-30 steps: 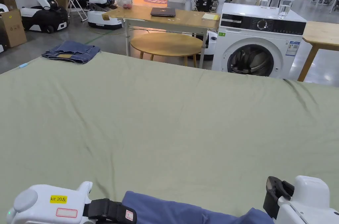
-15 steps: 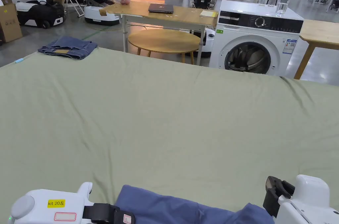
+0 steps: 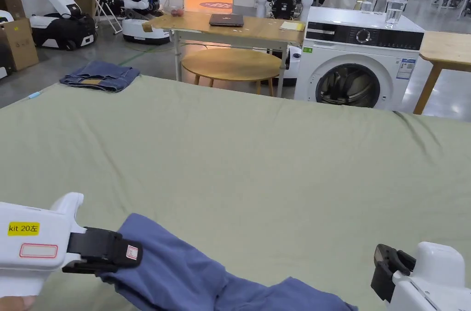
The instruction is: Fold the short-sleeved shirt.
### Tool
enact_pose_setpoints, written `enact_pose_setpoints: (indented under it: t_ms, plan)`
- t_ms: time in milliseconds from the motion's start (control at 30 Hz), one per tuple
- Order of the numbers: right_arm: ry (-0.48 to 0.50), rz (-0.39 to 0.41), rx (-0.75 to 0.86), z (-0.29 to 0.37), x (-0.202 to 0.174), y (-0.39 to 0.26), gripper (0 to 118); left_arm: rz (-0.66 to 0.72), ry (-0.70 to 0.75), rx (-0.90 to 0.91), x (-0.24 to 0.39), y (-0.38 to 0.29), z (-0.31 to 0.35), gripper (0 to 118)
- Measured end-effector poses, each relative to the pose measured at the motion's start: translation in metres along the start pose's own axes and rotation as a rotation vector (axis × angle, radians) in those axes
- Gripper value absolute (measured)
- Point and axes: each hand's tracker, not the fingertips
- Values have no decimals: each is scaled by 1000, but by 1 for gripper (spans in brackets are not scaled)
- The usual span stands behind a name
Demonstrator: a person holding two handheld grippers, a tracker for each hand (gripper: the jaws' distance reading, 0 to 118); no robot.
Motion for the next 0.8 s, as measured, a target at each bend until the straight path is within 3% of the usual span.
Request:
enact_pose_setpoints:
  t_ms: [133, 367, 533, 800]
  plan:
    - [6, 18, 19, 0, -3, 1, 0, -83, 103, -6, 19, 2, 9, 7]
    - [8, 21, 36, 7, -4, 6, 0, -199, 68, -53, 85, -12, -17, 8]
    - [-5, 24, 36, 13, -2, 7, 0, -271, 1, -121, 127, -19, -61, 8]
    - [-32, 8, 33, 26, 2, 7, 0, -326, 18, -251, 182, -37, -162, 8]
